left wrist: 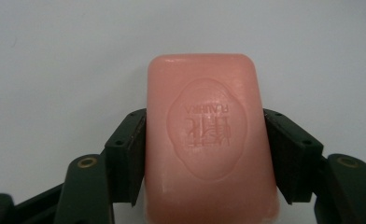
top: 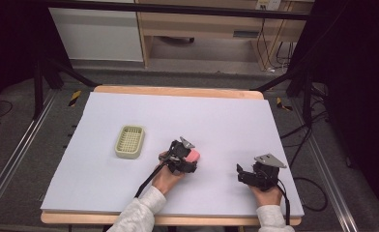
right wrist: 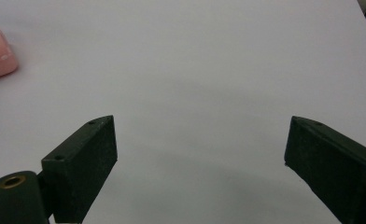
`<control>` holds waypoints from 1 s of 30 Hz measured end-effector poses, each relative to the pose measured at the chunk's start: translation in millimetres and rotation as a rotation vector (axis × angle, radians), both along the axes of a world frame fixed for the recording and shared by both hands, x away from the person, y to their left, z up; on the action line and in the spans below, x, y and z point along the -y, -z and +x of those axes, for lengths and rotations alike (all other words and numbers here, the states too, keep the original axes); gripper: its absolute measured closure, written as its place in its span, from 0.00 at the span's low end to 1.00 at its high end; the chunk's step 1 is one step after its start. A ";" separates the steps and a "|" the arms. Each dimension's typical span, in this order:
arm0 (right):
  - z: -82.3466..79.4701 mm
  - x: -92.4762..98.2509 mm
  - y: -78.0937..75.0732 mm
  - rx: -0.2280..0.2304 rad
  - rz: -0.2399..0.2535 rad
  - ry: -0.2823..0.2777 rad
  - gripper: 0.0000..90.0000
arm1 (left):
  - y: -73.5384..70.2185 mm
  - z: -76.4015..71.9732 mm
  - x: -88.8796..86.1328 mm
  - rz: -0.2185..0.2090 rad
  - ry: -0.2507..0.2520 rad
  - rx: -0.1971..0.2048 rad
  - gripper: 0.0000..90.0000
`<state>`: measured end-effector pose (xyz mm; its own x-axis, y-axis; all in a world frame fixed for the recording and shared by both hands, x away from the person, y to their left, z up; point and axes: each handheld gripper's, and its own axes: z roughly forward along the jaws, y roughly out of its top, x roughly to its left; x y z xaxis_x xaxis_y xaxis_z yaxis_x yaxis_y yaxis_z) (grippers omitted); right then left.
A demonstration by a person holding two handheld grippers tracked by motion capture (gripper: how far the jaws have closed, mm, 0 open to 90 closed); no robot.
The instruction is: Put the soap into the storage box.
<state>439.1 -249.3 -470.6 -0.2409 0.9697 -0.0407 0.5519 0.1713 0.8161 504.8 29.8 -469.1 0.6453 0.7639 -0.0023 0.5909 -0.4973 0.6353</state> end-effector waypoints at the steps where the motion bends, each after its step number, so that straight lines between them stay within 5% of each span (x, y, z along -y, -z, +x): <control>1: 0.0 0.0 0.0 -0.001 -0.002 0.000 0.11 | -0.1 0.1 0.0 0.000 0.000 -0.001 0.40; 17: 0.3 0.3 0.2 -0.006 0.003 -0.003 0.11 | -1.8 -0.3 -0.2 0.011 0.020 0.003 0.41; 30: 0.0 1.3 -0.4 -0.005 0.008 0.001 0.11 | -20.4 -8.1 -16.2 -0.023 0.041 0.029 0.41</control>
<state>439.0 -250.6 -470.2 -0.2397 0.9703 -0.0313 0.5560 0.1637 0.8149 496.7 46.0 -448.7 0.6763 0.7367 -0.0002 0.5513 -0.5059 0.6634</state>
